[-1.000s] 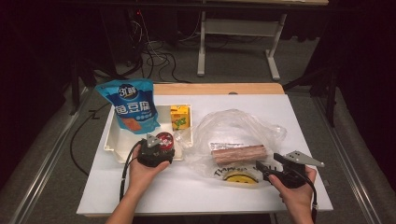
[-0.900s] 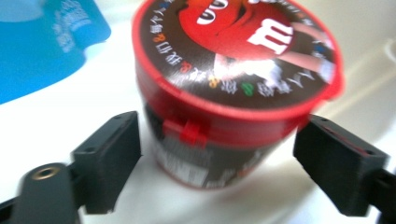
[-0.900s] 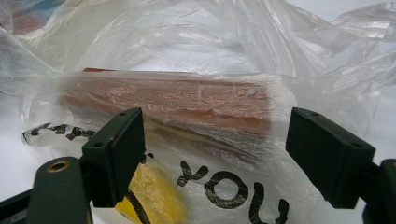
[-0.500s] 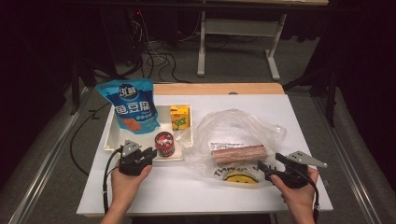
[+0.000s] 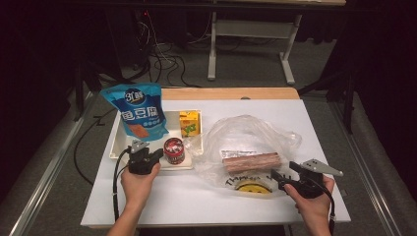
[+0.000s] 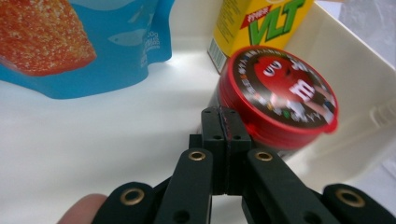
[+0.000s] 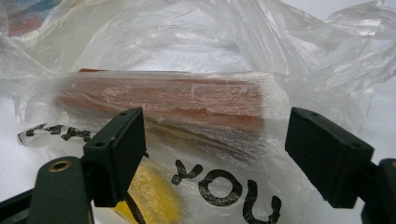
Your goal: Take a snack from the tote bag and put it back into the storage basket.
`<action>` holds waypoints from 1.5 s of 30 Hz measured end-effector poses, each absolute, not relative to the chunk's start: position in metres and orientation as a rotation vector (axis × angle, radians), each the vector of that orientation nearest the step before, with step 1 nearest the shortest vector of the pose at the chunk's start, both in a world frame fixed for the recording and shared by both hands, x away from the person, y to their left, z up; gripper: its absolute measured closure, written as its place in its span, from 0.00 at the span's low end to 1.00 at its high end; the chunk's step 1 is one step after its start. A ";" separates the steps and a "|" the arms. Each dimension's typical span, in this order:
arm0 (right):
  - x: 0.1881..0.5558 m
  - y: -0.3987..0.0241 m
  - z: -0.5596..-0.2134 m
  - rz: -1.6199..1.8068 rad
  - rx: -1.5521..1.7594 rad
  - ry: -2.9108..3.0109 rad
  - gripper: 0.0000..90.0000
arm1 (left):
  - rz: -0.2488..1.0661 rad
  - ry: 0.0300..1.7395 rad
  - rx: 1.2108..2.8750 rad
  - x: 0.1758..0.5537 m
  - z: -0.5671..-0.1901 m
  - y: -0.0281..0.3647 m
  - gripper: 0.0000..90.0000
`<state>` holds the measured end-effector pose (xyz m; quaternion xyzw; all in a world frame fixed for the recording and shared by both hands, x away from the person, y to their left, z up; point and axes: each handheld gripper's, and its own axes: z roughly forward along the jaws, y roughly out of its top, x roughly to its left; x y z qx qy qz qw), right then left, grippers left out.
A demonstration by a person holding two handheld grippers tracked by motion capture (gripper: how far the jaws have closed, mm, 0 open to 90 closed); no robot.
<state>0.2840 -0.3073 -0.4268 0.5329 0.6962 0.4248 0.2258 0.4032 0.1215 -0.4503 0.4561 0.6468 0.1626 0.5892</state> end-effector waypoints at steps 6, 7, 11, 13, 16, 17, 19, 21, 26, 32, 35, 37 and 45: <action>0.284 -0.307 -0.427 1.171 1.472 1.921 0.23 | 0.339 1.553 1.027 0.422 -0.451 0.111 1.00; 0.284 -0.307 -0.428 1.172 1.471 1.922 0.23 | 0.331 1.560 1.028 0.425 -0.452 0.108 1.00; 0.284 -0.307 -0.428 1.171 1.473 1.924 0.23 | 0.330 1.581 1.044 0.436 -0.457 0.098 1.00; 0.284 -0.307 -0.428 1.172 1.479 1.923 0.23 | 0.336 1.586 1.042 0.437 -0.458 0.095 1.00; 0.283 -0.308 -0.428 1.176 1.485 1.917 0.24 | 0.339 1.577 1.046 0.429 -0.458 0.098 1.00; 0.283 -0.310 -0.428 1.177 1.477 1.916 0.24 | 0.336 1.572 1.050 0.423 -0.459 0.099 1.00; 0.283 -0.312 -0.428 1.178 1.481 1.910 0.24 | 0.327 1.550 1.084 0.410 -0.460 0.101 1.00; 0.284 -0.313 -0.428 1.177 1.489 1.906 0.24 | 0.308 1.530 1.112 0.400 -0.462 0.101 1.00; 0.284 -0.309 -0.428 1.176 1.481 1.912 0.24 | 0.268 1.516 1.114 0.399 -0.459 0.093 1.00; 0.283 -0.305 -0.427 1.172 1.459 1.916 0.24 | 0.269 1.538 1.093 0.414 -0.455 0.083 1.00; 0.283 -0.306 -0.428 1.174 1.475 1.913 0.25 | 0.272 1.556 1.081 0.420 -0.456 0.079 1.00; 0.283 -0.307 -0.428 1.178 1.475 1.910 0.25 | 0.267 1.569 1.073 0.424 -0.456 0.077 1.00; 0.283 -0.310 -0.427 1.188 1.468 1.908 0.30 | 0.267 1.573 1.092 0.429 -0.461 0.070 1.00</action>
